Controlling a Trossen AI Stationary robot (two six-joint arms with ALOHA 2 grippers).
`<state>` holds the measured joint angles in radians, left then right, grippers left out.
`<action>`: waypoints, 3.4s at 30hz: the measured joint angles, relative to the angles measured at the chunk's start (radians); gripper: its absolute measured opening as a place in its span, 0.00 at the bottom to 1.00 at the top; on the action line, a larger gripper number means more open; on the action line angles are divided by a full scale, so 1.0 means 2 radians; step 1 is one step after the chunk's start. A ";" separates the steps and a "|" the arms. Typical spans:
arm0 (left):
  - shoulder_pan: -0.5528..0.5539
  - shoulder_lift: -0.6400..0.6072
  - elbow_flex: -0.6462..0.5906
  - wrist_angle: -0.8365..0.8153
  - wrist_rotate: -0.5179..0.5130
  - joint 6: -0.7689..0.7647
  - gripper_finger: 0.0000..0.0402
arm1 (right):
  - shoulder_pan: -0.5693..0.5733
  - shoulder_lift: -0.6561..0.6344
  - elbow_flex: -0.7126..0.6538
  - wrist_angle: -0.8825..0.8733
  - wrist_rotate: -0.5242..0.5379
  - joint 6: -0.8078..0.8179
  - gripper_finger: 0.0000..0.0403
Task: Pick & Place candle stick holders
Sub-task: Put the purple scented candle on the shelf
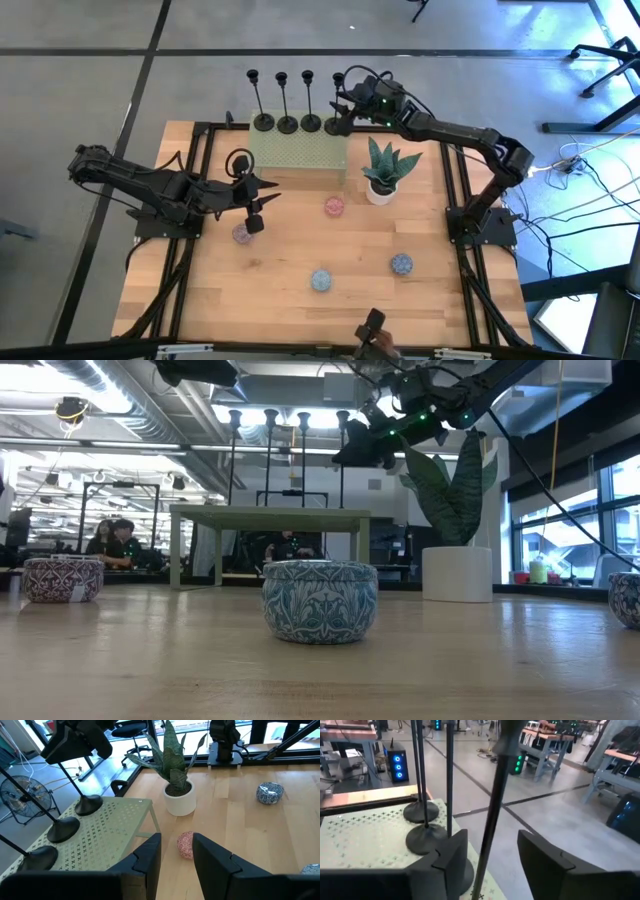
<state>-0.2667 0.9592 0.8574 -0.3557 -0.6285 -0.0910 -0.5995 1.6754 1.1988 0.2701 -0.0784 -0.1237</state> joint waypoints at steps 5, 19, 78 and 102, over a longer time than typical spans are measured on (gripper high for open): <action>0.000 0.000 0.000 0.000 0.000 -0.013 0.27 | 0.002 -0.009 0.000 -0.037 0.000 0.000 0.48; -0.002 0.027 0.000 -0.050 0.021 -0.119 0.27 | 0.058 -0.115 0.000 -0.226 -0.004 0.006 0.50; -0.073 0.115 0.032 -0.324 0.196 -0.308 0.64 | 0.267 -0.110 0.000 -0.389 -0.037 0.127 0.46; -0.083 0.167 -0.057 -0.312 0.220 -0.367 0.80 | 0.290 -0.019 0.000 -0.289 -0.009 0.110 0.46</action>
<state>-0.4333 1.2932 0.7429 -0.9794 -0.1878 -0.8258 -0.0196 1.6379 1.1992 -0.3083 -0.0971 0.0970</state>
